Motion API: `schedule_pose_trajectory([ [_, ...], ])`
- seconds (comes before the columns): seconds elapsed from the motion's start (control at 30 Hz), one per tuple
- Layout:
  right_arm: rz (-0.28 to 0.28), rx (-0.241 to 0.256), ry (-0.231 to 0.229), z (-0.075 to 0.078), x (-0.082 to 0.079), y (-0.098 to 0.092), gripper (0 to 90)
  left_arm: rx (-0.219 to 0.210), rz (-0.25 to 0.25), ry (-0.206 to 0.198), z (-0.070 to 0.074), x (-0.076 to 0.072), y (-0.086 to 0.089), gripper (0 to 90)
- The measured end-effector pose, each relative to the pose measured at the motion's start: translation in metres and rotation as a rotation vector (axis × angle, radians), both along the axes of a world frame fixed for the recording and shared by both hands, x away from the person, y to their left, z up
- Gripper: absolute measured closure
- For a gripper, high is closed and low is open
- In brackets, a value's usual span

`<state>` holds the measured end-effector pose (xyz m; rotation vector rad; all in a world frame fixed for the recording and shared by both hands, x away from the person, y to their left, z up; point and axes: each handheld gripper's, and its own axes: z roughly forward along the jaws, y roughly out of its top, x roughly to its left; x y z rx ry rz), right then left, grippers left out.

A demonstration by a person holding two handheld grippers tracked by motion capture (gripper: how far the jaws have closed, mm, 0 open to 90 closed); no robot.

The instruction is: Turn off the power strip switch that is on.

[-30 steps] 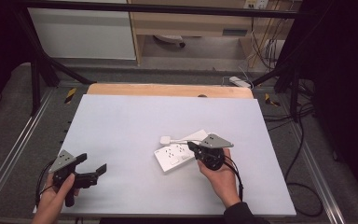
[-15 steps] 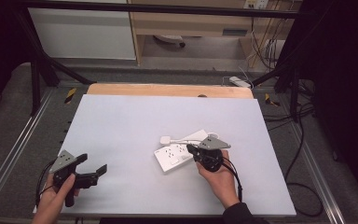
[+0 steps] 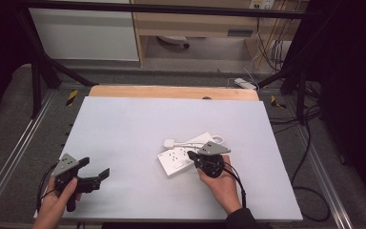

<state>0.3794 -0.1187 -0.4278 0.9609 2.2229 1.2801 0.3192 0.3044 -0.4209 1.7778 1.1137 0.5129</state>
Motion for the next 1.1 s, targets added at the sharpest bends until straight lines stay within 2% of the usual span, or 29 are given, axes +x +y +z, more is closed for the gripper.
schedule_pose_trajectory([
  [0.6, 0.020, -0.036, 0.028, -0.011, -0.001, 0.009, 90.0, 0.006, 0.000, -0.004, 0.000, 0.000, 0.000, 6.2],
  [1.1, 0.016, -0.042, 0.037, -0.016, 0.001, 0.011, 90.0, 0.003, 0.003, -0.010, 0.001, 0.000, 0.001, 6.2],
])
